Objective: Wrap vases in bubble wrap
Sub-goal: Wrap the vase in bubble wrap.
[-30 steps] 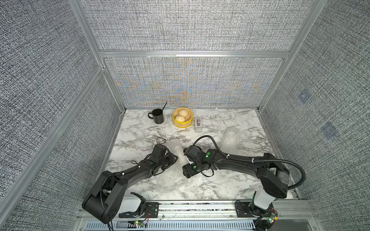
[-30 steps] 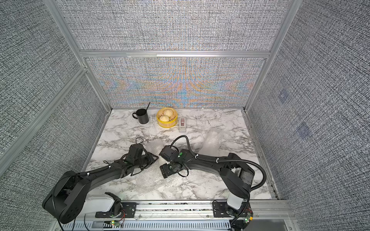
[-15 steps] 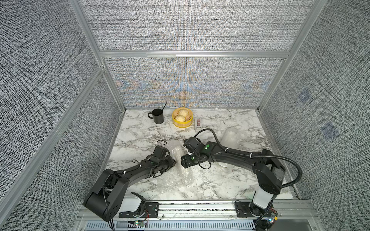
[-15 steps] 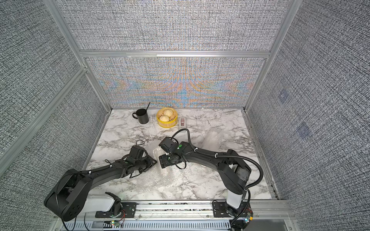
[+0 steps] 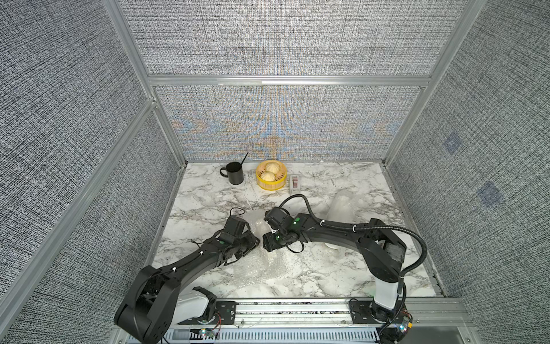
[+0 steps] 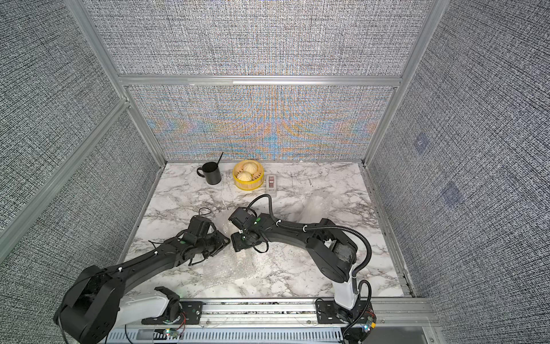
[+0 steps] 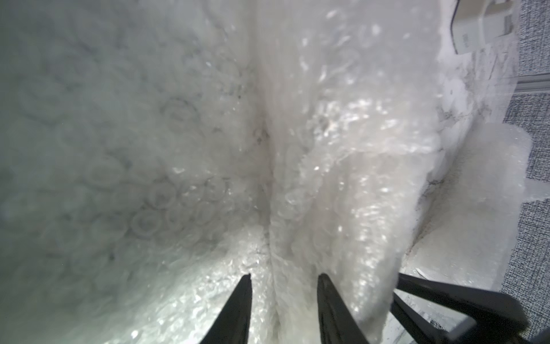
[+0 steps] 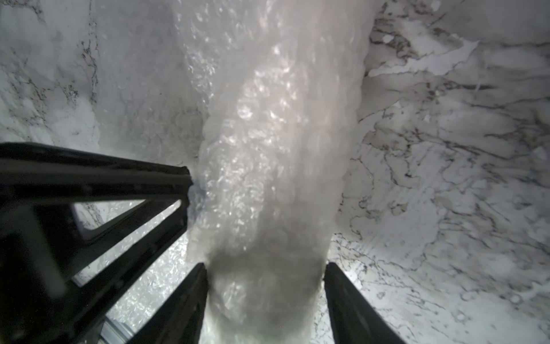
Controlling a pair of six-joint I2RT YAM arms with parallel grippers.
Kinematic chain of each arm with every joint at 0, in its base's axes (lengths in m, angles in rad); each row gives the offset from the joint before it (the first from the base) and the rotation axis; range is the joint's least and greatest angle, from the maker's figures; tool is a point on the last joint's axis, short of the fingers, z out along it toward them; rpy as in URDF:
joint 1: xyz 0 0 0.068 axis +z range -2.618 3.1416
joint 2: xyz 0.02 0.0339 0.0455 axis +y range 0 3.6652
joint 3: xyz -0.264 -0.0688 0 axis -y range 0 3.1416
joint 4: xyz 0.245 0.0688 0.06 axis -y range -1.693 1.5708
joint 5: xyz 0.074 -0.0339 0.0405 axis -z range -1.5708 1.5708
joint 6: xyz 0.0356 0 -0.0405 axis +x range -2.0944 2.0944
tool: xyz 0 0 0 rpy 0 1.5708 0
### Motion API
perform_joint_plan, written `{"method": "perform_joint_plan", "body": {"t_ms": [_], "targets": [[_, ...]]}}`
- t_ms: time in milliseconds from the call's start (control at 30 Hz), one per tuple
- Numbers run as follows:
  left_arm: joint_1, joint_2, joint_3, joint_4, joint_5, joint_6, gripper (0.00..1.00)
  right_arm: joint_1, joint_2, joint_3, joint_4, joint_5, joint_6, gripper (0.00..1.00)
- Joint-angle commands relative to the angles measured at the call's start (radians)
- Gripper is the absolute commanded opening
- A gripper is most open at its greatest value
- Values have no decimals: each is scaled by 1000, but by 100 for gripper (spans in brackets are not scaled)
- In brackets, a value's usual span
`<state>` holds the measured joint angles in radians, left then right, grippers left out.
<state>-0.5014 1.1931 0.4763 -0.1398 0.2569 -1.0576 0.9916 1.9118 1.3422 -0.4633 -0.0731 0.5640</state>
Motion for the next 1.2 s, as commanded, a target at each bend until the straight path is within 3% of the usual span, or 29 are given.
{"method": "perform_joint_plan", "body": {"t_ms": [0, 167, 400, 633, 867, 1167], "targets": [[1, -41, 6, -25, -34, -30, 41, 3, 13, -5, -99, 71, -10, 63], [1, -11, 58, -21, -25, -4, 48, 9, 18, -6, -79, 68, -10, 63], [1, 134, 116, 40, 62, 33, 56, 11, 8, -16, -43, 64, -12, 63], [3, 145, 67, -24, 9, 49, 55, 12, -27, -12, -25, 61, -18, 68], [45, 128, -22, -58, -35, 61, 53, 11, -105, -30, -43, -19, -10, 75], [101, 100, -57, -86, -59, 67, 52, 4, -77, -16, -103, -36, 35, 74]]}}
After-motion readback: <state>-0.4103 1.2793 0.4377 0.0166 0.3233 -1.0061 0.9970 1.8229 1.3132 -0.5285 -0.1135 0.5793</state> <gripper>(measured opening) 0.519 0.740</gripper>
